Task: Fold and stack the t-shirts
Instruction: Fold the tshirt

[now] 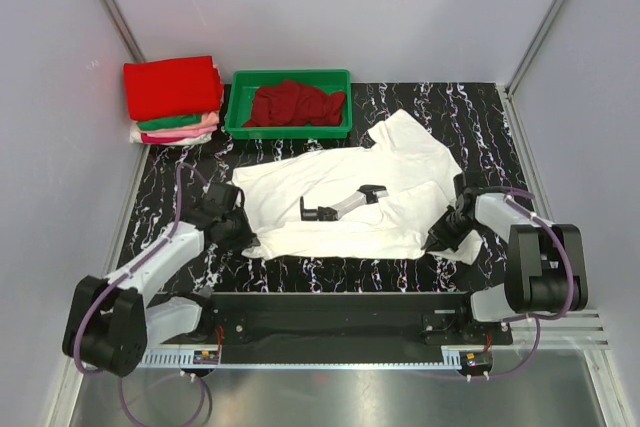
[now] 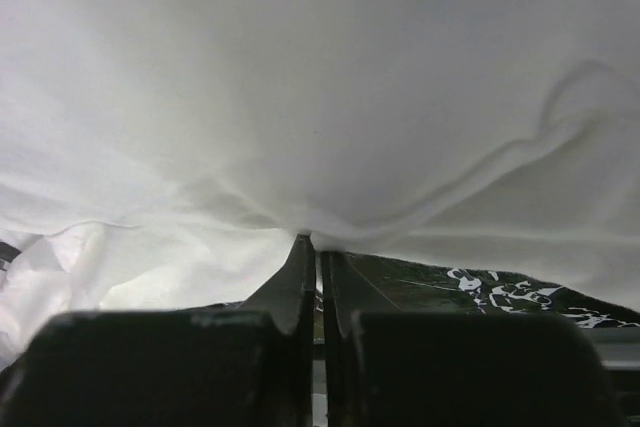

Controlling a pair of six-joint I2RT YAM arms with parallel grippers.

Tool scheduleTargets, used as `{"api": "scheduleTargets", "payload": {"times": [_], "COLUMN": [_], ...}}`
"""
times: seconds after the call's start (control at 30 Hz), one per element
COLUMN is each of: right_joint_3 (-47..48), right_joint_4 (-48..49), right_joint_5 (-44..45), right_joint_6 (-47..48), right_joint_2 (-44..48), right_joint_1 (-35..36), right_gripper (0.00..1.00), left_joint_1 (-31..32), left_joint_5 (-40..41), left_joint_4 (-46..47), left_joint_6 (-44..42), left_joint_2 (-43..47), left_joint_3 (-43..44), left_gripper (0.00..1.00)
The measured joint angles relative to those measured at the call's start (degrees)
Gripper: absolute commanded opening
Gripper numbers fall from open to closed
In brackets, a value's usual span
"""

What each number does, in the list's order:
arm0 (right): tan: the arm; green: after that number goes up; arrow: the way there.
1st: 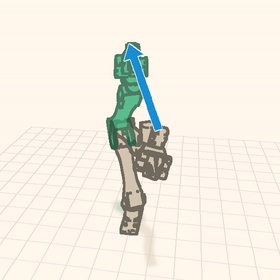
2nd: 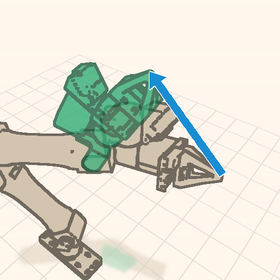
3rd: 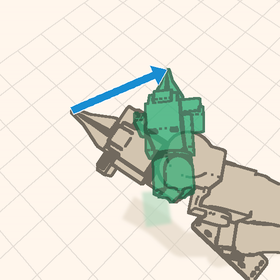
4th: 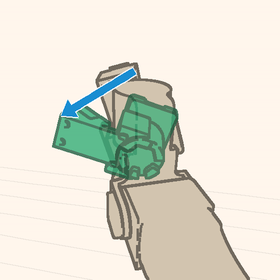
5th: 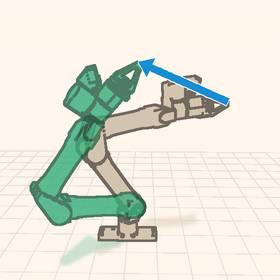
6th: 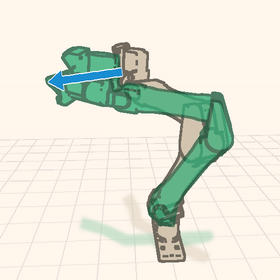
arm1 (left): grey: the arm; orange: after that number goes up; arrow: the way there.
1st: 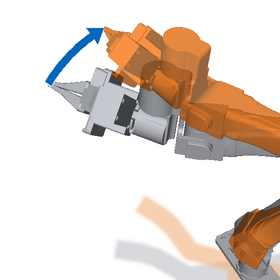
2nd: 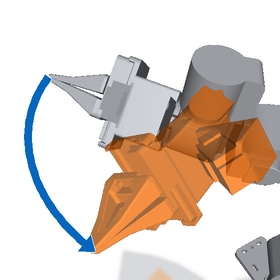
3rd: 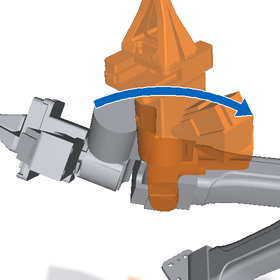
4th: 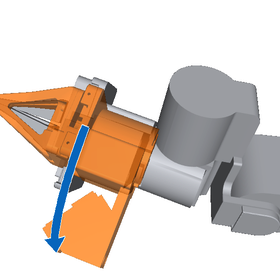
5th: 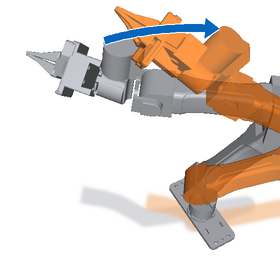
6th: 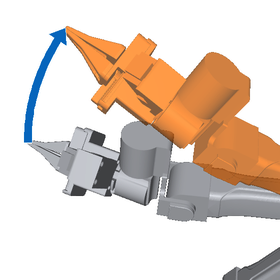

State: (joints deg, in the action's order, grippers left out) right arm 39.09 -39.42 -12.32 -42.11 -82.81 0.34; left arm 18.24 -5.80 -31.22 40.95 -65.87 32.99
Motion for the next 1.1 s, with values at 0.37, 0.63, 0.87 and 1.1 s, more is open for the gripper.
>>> {"api": "scheduleTargets", "payload": {"times": [0.37, 0.63, 0.87, 1.1], "right_joint_3": [-0.6, 2.9, 4.1, 16.7], "right_joint_4": [-8.9, -23.7, -30.0, -22.9], "right_joint_5": [3.9, 3.5, 0.8, -1.4], "right_joint_6": [-3.4, -6.0, -4.7, -1.0], "right_joint_2": [23.2, 38.8, 42.6, 29.6], "right_joint_1": [0.0, 0.0, 0.0, 0.0], "right_gripper": [0.00, 0.46, 0.96, 0.98], "left_joint_1": [-2.6, -2.7, 0.6, 0.3], "left_joint_5": [-6.1, -8.0, -7.7, -2.5], "left_joint_4": [-14.3, -25.4, -33.2, -32.0], "left_joint_6": [1.0, 0.7, 0.3, -4.9], "left_joint_2": [16.8, 28.6, 30.0, 17.6], "left_joint_3": [1.8, 0.6, 3.2, 18.8], "left_gripper": [0.01, 0.37, 0.99, 0.99]}}
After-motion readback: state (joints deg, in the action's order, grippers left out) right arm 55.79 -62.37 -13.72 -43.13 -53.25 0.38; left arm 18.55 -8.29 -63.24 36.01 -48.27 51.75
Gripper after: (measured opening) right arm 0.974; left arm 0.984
